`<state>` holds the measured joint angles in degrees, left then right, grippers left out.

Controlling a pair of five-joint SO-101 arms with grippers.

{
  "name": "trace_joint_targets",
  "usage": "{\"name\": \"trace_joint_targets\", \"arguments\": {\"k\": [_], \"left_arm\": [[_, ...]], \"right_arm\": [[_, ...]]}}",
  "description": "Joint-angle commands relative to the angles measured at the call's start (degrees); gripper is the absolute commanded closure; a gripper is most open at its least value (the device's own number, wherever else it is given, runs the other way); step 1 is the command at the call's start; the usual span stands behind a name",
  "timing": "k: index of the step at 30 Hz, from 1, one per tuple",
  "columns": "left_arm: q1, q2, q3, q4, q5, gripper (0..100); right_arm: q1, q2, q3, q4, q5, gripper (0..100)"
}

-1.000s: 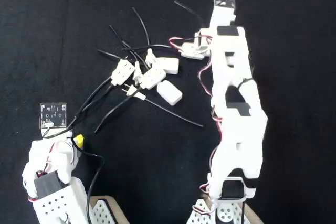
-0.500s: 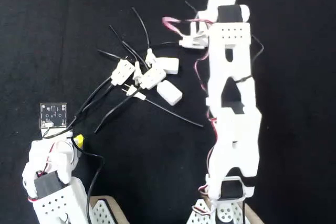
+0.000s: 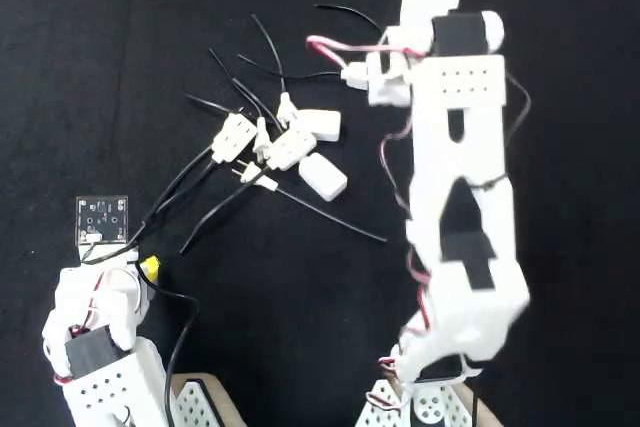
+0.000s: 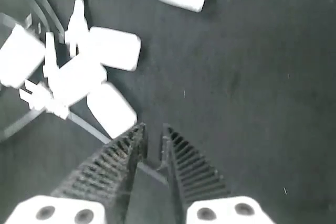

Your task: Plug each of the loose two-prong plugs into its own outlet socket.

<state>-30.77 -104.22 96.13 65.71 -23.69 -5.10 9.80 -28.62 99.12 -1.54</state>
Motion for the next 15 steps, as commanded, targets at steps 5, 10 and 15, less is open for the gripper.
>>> {"name": "trace_joint_targets", "arguments": {"k": [5, 10, 15], "left_arm": [[4.4, -0.2, -3.1, -0.8, 5.1, 73], [15.4, 0.1, -13.6, -0.2, 17.2, 73], [26.9, 11.4, -21.6, -1.3, 21.6, 72]], "right_arm": [[5.0, -21.7, 29.7, -7.0, 4.7, 96.9], [9.8, -27.0, 48.6, -28.0, 5.1, 97.0], [7.9, -26.1, 63.4, -44.9, 5.5, 97.0]]}}
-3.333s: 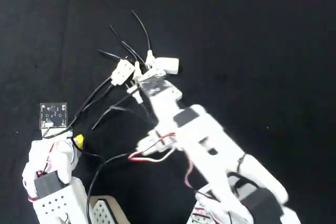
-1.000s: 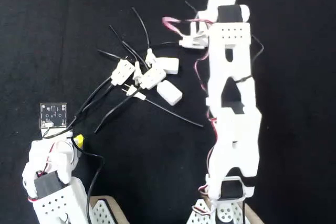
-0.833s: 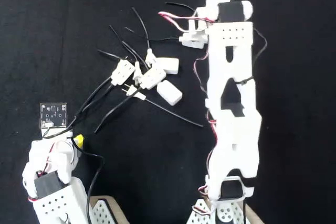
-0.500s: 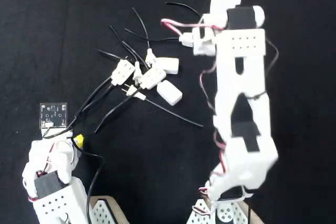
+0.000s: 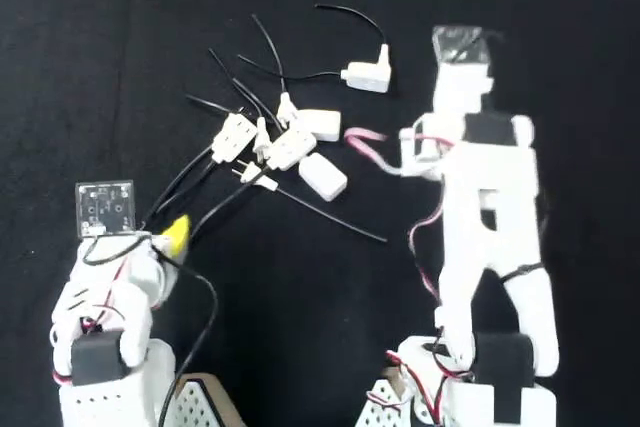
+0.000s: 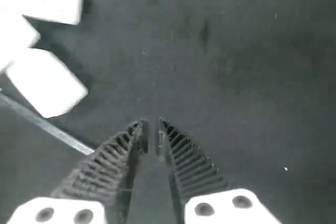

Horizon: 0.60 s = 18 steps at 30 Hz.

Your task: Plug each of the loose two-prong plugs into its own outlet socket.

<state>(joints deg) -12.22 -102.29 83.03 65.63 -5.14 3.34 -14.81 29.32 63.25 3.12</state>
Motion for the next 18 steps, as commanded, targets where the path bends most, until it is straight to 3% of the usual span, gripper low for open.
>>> {"name": "trace_joint_targets", "arguments": {"k": [1, 4, 10, 18], "left_arm": [[9.5, 14.6, -10.8, -1.9, 2.3, 72], [10.0, 32.6, -19.5, -6.1, -1.7, 72], [12.0, 64.2, -38.5, -9.4, -12.1, 72], [12.5, 92.0, -58.8, -12.9, -19.9, 72]], "right_arm": [[-0.2, -1.0, 6.1, -10.0, 2.8, 97.0], [2.0, 0.6, 6.2, -10.5, 9.1, 97.3], [4.2, 4.8, 9.0, -19.1, 7.1, 97.3], [4.1, 5.8, 9.2, -20.5, 7.2, 97.3]]}}
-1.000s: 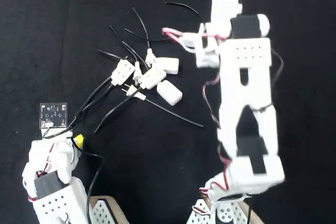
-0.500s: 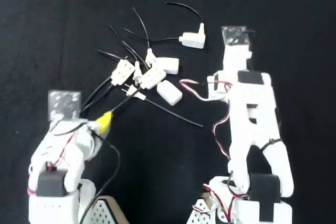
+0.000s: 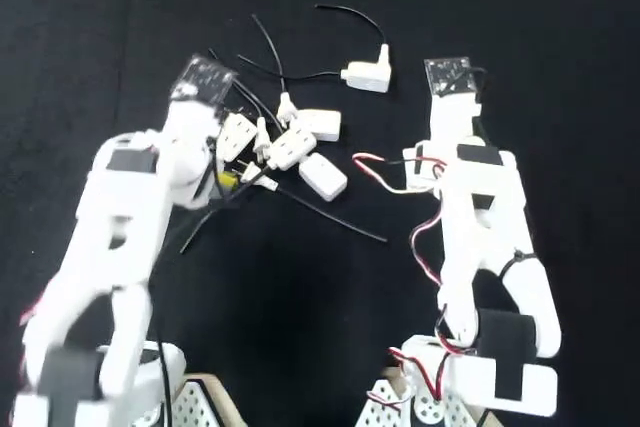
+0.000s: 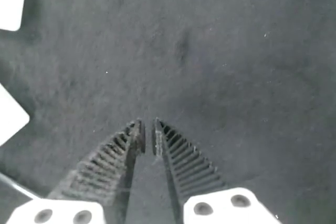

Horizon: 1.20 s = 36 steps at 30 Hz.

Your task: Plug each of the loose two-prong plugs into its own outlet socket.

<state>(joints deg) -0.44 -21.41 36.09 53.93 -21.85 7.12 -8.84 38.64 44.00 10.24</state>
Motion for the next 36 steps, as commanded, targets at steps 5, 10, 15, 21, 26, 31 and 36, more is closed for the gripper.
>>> {"name": "trace_joint_targets", "arguments": {"k": [5, 10, 15, 21, 26, 31, 36], "left_arm": [[0.9, 23.6, -22.6, -1.3, -3.3, 72], [2.6, 34.2, -29.0, -6.9, -3.2, 73], [5.2, 41.1, -29.1, -12.0, -3.3, 74], [3.6, 41.9, -29.1, -14.7, -3.6, 89], [2.9, 42.5, -28.6, -14.2, -3.6, 93], [1.5, 41.9, -30.1, -9.2, -3.7, 93], [-0.6, 41.0, -40.7, 8.3, -7.1, 97]], "right_arm": [[0.3, -0.1, -0.1, -1.2, 0.2, 97.3], [0.3, -0.1, -0.1, -1.3, 0.2, 97.3], [0.2, 0.0, -0.1, -1.3, 0.2, 97.3], [0.2, 0.0, -0.1, -1.3, 0.2, 97.3], [0.2, 0.0, -0.1, -1.3, 0.2, 97.3], [0.2, 0.0, 0.0, -1.3, 0.2, 97.3], [0.2, 0.1, 0.0, -1.3, 0.2, 97.3]]}}
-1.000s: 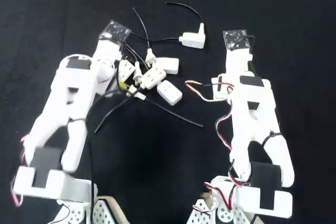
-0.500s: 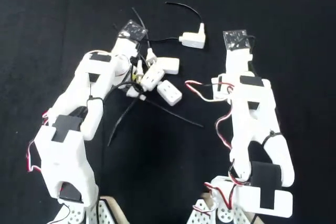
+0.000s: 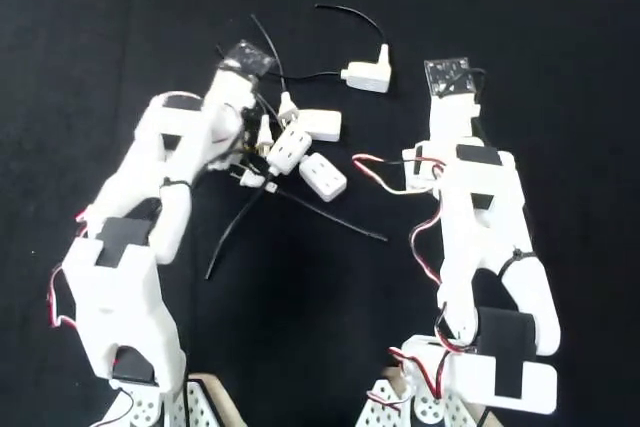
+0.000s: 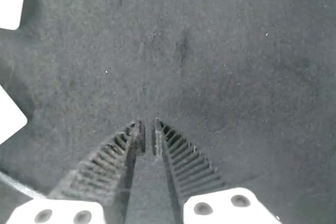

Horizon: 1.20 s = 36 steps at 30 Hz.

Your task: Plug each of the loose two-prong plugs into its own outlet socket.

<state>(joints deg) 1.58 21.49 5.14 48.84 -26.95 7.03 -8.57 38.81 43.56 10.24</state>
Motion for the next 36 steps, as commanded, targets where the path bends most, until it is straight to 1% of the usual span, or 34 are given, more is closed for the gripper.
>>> {"name": "trace_joint_targets", "arguments": {"k": [1, 4, 8, 11, 13, 16, 18, 19, 22, 27, 29, 31, 36], "left_arm": [[-2.7, -2.5, -11.5, 16.6, -2.0, 97], [-2.4, -5.4, -14.8, 24.5, -2.0, 97], [-2.1, -11.5, -15.2, 31.7, -3.3, 97], [-2.1, -16.6, -13.8, 40.4, -11.1, 97], [-2.0, -20.7, -10.6, 44.5, -14.8, 97], [-2.0, -28.2, -1.4, 45.8, -18.4, 97], [-2.0, -34.9, 7.7, 44.5, -21.4, 97], [-2.0, -38.5, 13.0, 42.5, -22.7, 97], [-2.9, -50.8, 30.3, 33.1, -27.2, 97], [-4.2, -71.0, 58.8, 15.9, -39.4, 97], [-3.9, -78.4, 66.7, 11.2, -40.5, 97], [-3.9, -84.5, 71.6, 8.8, -40.4, 94], [-3.7, -93.7, 77.8, 10.0, -40.8, 78]], "right_arm": [[0.3, -0.1, -0.2, -0.9, 0.2, 97.3], [0.3, 0.0, -0.2, -1.0, 0.2, 97.3], [0.3, 0.0, -0.2, -1.0, 0.2, 97.3], [0.3, 0.0, -0.1, -1.0, 0.2, 97.3], [0.3, 0.0, -0.1, -1.0, 0.2, 97.3], [0.3, 0.0, -0.1, -1.0, 0.2, 97.3], [0.3, 0.0, -0.1, -1.0, 0.2, 97.3], [0.3, 0.0, -0.1, -1.0, 0.2, 97.3], [0.3, 0.0, 0.0, -1.0, 0.2, 97.3], [0.3, -0.3, 0.0, -0.9, 0.2, 97.3], [0.3, -0.3, 0.0, -0.9, 0.3, 97.3], [0.3, -0.3, 0.0, -0.9, 1.2, 97.3], [0.3, -0.2, 0.0, -0.9, 2.1, 97.3]]}}
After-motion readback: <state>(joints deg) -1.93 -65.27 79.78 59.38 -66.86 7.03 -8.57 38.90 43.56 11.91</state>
